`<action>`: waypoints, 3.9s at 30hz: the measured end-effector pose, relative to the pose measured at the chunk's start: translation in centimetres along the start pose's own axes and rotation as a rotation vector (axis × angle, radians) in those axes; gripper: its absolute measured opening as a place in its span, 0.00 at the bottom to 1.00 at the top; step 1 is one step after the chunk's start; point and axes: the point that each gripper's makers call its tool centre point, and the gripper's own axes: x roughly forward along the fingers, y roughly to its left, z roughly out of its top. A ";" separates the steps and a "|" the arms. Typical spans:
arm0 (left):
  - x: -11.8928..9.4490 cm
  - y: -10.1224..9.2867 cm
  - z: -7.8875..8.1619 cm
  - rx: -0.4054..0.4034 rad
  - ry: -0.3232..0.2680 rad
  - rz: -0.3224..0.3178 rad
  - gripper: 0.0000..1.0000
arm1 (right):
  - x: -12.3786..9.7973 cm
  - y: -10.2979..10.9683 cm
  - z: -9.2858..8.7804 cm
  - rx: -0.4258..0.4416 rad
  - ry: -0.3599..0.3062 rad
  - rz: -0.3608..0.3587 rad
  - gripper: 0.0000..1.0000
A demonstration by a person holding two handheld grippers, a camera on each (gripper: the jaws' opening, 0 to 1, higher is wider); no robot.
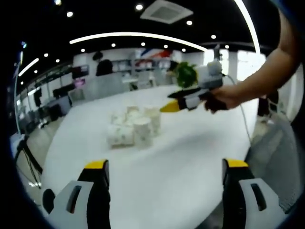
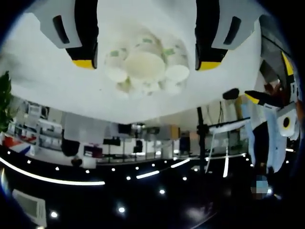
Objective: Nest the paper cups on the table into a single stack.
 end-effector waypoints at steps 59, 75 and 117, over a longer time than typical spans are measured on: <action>0.1 0.6 -0.5 -0.021 0.023 0.006 0.93 | 4.4 0.1 -3.5 0.035 0.050 -0.019 0.36; 0.2 0.3 -0.1 -0.043 -0.001 -0.011 0.96 | 3.5 -0.4 -1.0 0.038 0.024 -0.016 0.35; 0.2 0.4 0.1 -0.016 0.000 0.001 0.97 | 0.4 0.2 1.2 0.014 -0.003 0.013 0.36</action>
